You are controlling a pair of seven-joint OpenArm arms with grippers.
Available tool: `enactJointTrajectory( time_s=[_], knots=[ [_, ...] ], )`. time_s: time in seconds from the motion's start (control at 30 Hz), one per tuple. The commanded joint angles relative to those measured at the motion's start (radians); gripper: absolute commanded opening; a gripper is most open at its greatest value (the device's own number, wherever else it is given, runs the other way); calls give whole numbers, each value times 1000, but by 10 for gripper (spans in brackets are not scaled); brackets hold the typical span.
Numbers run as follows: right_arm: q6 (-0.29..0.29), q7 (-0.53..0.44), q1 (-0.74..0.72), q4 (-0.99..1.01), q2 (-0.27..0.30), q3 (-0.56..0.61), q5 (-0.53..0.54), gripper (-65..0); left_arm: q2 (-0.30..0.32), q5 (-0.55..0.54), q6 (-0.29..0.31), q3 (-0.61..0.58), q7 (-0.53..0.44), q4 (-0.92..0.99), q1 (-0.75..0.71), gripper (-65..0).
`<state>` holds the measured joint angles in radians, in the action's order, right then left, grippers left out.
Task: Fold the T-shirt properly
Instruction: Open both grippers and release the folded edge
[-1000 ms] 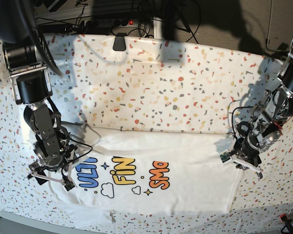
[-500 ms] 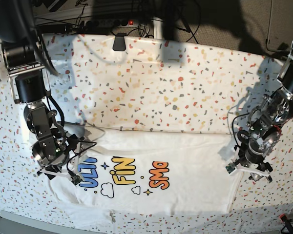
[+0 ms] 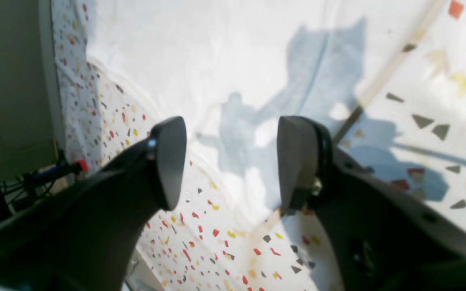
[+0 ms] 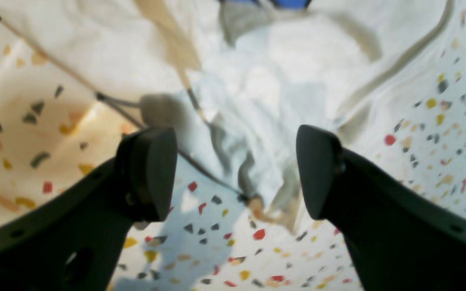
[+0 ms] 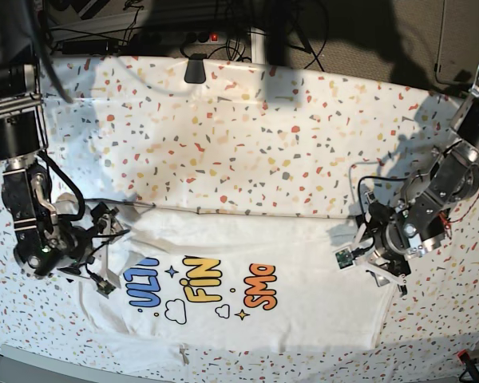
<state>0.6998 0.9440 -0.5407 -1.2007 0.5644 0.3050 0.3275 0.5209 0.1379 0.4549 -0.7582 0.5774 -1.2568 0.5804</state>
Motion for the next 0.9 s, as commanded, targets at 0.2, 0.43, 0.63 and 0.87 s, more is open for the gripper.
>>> enactJointTrajectory(
  time_s=[0.2,0.43,0.63,0.87],
  knots=[
    [-2,-108,14,-15,56,220,-169,-195,9,143,-8,-4,-112,11,-65,-305],
    [-2,-200,14,-15,58,408,-409,-196,8,209,-25,-4,-200,73,-70,-307],
    [-49,-196,14,-14,59,428,-489,-197,9,257,-85,-4,-297,176,-70,-307],
    [-60,-196,15,-14,59,428,-484,-343,9,266,-92,-4,-323,236,-68,-307]
  ],
)
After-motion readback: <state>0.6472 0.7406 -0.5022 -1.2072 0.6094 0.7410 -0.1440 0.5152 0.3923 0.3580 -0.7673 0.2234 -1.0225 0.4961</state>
